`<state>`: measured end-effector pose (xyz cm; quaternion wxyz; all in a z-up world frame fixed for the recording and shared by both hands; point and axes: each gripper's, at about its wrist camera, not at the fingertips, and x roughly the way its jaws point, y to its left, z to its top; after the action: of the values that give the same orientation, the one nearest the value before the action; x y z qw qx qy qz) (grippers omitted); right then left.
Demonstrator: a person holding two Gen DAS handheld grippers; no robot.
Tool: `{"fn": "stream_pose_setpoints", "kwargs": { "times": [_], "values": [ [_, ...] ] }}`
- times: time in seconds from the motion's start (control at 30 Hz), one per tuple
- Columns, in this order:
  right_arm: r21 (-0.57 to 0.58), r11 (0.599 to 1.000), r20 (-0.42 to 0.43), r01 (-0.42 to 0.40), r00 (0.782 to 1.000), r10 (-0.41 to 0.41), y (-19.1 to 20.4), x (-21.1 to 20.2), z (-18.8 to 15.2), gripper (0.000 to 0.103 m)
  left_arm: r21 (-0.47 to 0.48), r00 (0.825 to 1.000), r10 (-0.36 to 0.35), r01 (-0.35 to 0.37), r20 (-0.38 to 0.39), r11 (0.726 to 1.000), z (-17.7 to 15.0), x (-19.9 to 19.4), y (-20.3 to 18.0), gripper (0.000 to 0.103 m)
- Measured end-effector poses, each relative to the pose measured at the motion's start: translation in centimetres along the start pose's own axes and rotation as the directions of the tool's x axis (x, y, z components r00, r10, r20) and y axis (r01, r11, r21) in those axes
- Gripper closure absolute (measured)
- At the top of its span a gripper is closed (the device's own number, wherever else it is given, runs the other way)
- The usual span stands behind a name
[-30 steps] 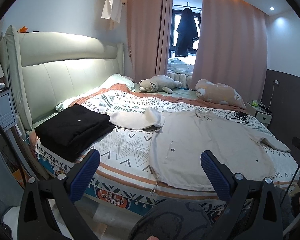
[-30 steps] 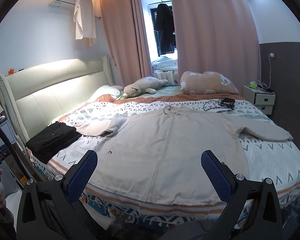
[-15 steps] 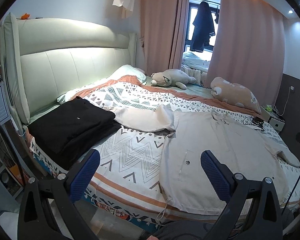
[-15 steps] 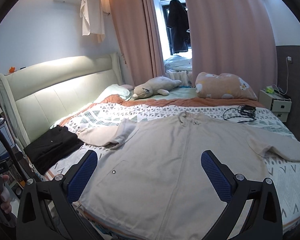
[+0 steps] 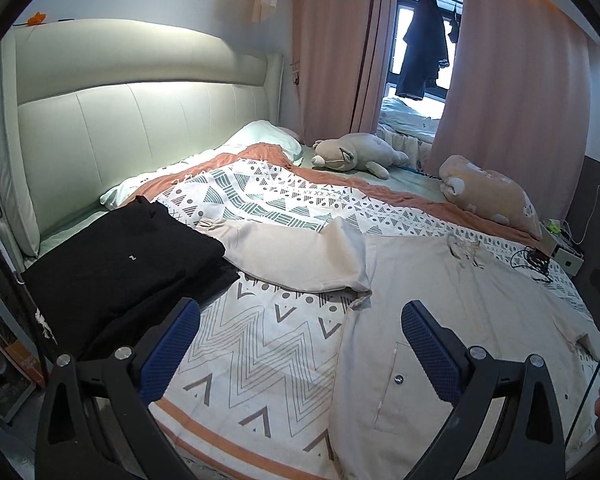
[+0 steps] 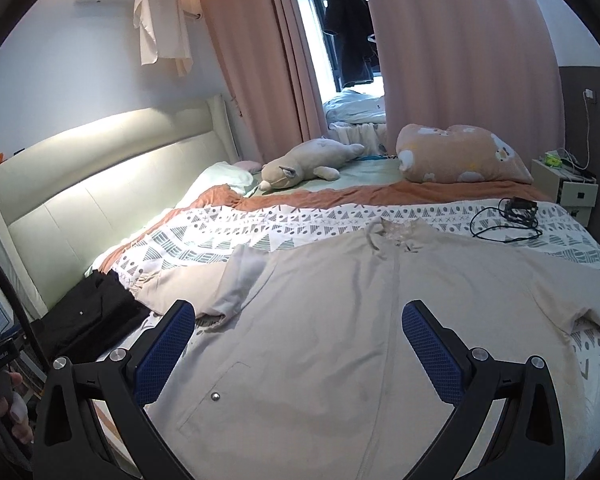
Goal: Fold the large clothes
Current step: 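Move the left tool to the jacket sleeve cuff and close on it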
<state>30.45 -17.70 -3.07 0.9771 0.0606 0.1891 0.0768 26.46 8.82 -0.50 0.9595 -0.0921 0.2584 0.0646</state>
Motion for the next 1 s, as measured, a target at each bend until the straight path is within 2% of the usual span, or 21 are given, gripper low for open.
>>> {"fn": "stream_pose_setpoints", "kwargs": {
  "times": [0.27, 0.43, 0.53, 0.73, 0.87, 1.0],
  "values": [
    [0.086, 0.996, -0.066, -0.016, 0.998, 0.022, -1.0, 8.5, 3.2, 0.0, -0.094, 0.997, -0.045, 0.039, -0.062, 0.995, 3.8, 7.2, 1.9, 0.0],
    [0.132, 0.991, -0.119, -0.02, 0.992, 0.036, -1.9, 13.8, 4.5, 0.0, -0.15, 0.992, -0.052, 0.034, -0.118, 0.988, 5.7, 12.6, 2.7, 0.0],
    [0.108, 0.994, -0.143, -0.004, 0.99, 0.019, -2.0, 16.7, 4.6, 0.0, -0.175, 0.986, -0.031, 0.002, -0.163, 0.985, 5.9, 16.1, 2.6, 0.0],
    [0.12, 0.993, -0.21, -0.014, 0.977, 0.039, -3.1, 21.2, 2.5, 0.0, -0.208, 0.96, -0.002, -0.058, -0.279, 0.976, 4.8, 23.0, 2.0, 0.0],
    [0.118, 0.993, -0.282, 0.023, 0.959, 0.011, -4.4, 24.8, 1.6, 0.0, -0.224, 0.935, 0.02, -0.106, -0.354, 0.969, 3.5, 27.1, 2.0, 0.003],
    [0.174, 0.984, -0.33, 0.046, 0.944, 0.014, -5.7, 26.6, 1.5, 0.0, -0.239, 0.916, 0.047, -0.153, -0.397, 0.959, 2.4, 30.2, 2.3, 0.003]
  ]
}}
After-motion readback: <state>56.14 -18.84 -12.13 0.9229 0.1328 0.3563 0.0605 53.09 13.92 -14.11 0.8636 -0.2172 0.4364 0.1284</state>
